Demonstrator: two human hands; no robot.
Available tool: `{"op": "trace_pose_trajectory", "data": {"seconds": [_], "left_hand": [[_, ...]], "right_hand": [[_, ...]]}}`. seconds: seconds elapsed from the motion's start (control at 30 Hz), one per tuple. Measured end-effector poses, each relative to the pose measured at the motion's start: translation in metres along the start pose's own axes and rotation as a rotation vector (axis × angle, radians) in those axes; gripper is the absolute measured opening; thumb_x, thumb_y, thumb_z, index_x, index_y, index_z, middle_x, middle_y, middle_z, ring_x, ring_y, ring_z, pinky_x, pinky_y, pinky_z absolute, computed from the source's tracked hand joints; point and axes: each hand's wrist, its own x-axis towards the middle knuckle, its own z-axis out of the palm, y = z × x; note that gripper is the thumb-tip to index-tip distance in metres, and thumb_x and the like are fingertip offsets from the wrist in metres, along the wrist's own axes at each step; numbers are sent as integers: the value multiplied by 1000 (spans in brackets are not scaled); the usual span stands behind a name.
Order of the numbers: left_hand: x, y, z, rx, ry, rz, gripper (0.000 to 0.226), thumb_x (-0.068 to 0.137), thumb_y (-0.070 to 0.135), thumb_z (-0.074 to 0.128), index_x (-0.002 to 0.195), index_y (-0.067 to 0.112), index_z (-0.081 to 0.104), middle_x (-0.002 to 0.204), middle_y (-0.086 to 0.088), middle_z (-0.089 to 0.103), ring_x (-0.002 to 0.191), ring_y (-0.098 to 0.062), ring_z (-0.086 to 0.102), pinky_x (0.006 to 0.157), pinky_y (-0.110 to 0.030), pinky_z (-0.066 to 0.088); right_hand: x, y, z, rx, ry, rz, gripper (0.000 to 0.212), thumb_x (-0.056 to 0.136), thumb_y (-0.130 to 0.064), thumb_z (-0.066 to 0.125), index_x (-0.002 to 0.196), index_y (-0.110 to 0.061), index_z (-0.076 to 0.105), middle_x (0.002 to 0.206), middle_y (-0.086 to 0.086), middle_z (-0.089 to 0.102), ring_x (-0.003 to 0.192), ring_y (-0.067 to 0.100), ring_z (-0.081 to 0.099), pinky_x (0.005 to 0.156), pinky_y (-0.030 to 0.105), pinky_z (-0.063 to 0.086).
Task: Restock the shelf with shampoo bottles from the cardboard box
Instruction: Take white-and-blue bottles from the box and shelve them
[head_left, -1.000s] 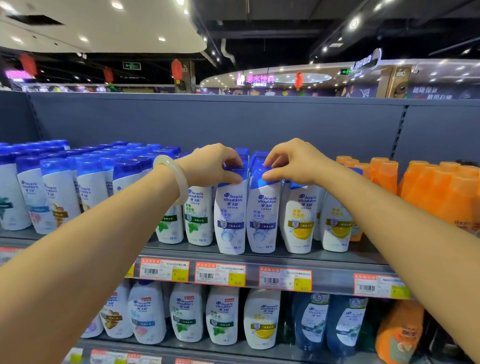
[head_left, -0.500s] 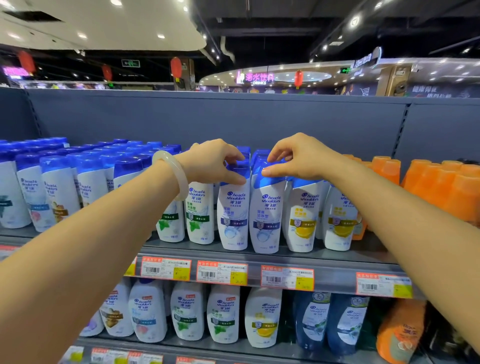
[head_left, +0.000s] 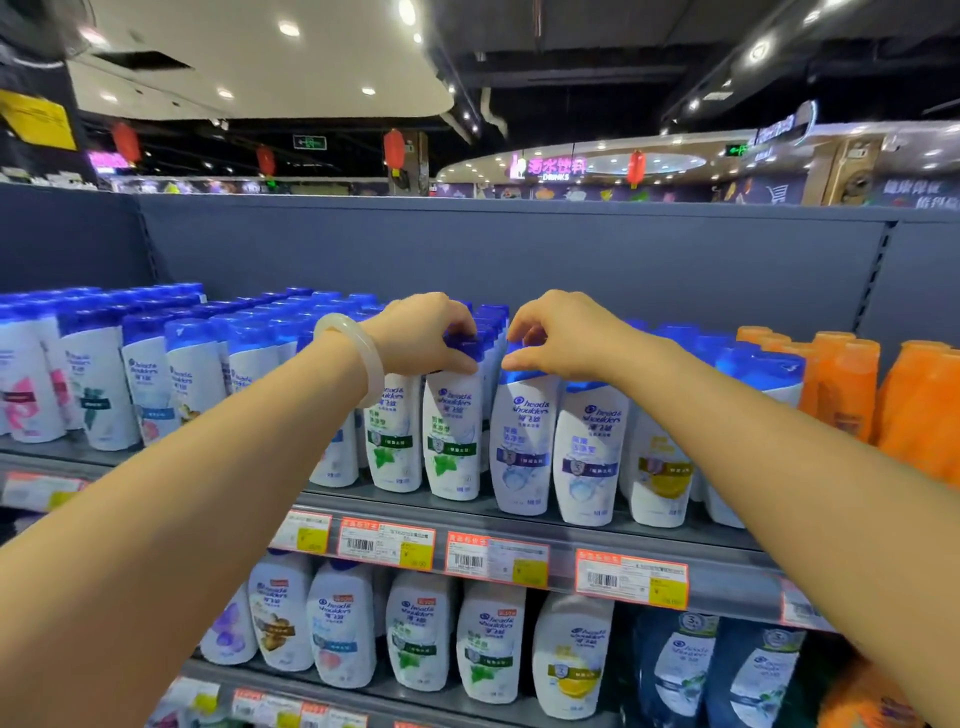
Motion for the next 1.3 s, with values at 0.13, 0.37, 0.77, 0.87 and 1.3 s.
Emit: {"op": "trace_pose_trajectory", "data": {"seconds": [0.13, 0.37, 0.77, 0.87, 1.3], "left_hand": [[0, 3, -5, -56, -21, -7, 37, 80, 29, 70, 108, 7, 63, 102, -8, 63, 89, -26, 56, 84, -37, 48], [-2, 8, -8, -59, -29, -6, 36, 80, 32, 70, 106, 8, 65, 100, -8, 66, 91, -26, 60, 78, -33, 47], [-15, -3, -10, -79, 28, 7, 59, 75, 44, 70, 126, 20, 54, 125, 2, 56, 114, -18, 52, 97, -34, 43], [-16, 3, -8, -103, 108, 48, 50, 79, 46, 65, 121, 19, 58, 122, 1, 57, 111, -17, 52, 92, -30, 41], [21, 96, 24, -33, 116, 198, 56, 82, 51, 60, 128, 21, 51, 130, 1, 53, 120, -22, 48, 100, -40, 36]], "right_hand": [[-1, -1, -2, 54, 2, 1, 35, 83, -31, 66, 114, -13, 64, 113, 6, 65, 106, 22, 58, 94, 38, 47], [-2, -1, -1, 57, 16, -11, 35, 83, -31, 66, 112, -13, 65, 109, 6, 67, 101, 20, 59, 89, 35, 49], [-7, 3, -11, 57, 88, -11, 38, 84, -42, 61, 112, -15, 64, 117, 5, 64, 106, 19, 58, 88, 31, 47], [-17, 16, -21, 58, 156, 9, 31, 87, -37, 58, 107, -14, 67, 112, 5, 66, 95, 16, 56, 80, 27, 42], [-62, 87, -48, -40, -59, 227, 47, 74, -33, 75, 116, -17, 62, 118, 5, 64, 105, 20, 59, 92, 32, 46]]}}
